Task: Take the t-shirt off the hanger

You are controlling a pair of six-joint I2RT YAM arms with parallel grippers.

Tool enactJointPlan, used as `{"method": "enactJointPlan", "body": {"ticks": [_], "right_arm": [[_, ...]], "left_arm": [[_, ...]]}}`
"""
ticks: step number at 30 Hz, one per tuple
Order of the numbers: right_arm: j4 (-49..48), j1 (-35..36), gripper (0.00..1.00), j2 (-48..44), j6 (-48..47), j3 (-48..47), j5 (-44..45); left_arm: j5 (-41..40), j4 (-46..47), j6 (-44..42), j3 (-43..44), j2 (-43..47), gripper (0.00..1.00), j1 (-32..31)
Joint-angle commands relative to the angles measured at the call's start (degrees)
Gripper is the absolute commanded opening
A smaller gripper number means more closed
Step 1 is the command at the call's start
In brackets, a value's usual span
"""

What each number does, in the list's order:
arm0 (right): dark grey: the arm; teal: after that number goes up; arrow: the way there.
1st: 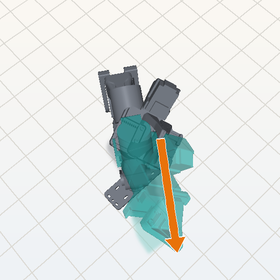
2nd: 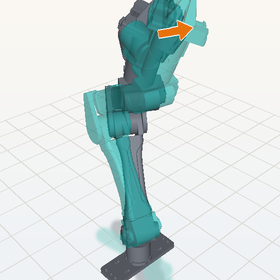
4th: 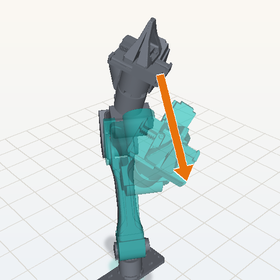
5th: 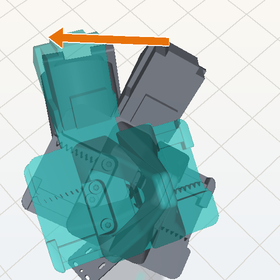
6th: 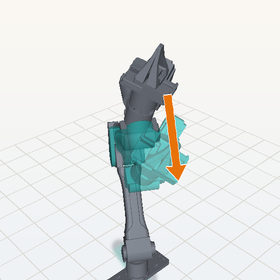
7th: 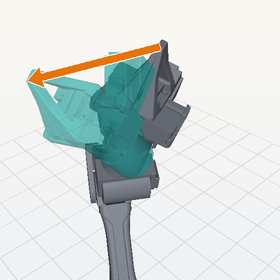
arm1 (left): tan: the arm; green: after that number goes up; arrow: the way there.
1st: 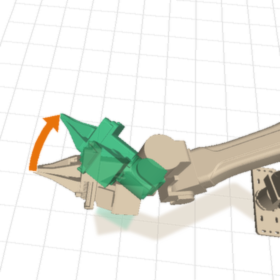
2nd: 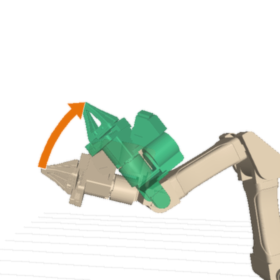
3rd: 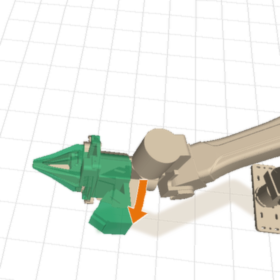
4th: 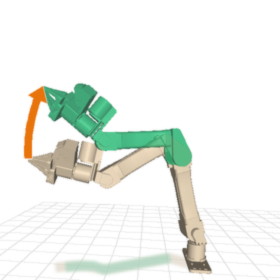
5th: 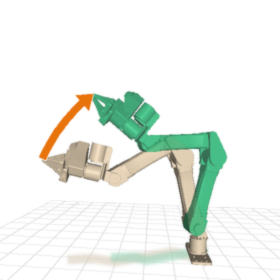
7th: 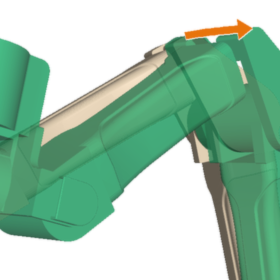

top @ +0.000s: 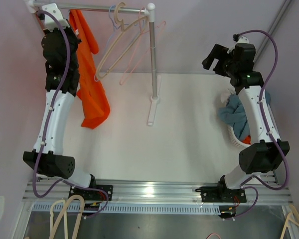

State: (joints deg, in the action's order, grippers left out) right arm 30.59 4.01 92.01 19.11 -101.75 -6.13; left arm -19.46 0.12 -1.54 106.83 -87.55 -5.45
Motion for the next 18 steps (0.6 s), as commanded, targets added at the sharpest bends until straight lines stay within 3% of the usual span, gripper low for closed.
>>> {"method": "enactJointPlan", "body": {"ticks": [1, 7, 13, 18], "right_arm": [[1.31, 2.92, 1.00, -3.32, -2.58, -0.46, -3.79], [1.14, 9.17, 1.00, -6.31, -4.96, 0.33, -6.43], [-1.94, 15.30, 0.99, -9.21, -7.59, 3.75, -20.84], [-6.84, 29.10, 1.00, -14.65, -14.36, 12.68, -14.19]], "left_arm": [[-9.69, 5.05, -2.23, -3.80, 5.80, 0.01, -2.89], [-24.47, 7.09, -7.51, -5.49, 8.27, 0.01, -8.43], [-32.64, -4.15, 0.13, -8.12, 12.57, 0.01, -10.63], [-42.66, -8.19, 1.27, -14.26, 15.56, 0.01, -12.82]]}}
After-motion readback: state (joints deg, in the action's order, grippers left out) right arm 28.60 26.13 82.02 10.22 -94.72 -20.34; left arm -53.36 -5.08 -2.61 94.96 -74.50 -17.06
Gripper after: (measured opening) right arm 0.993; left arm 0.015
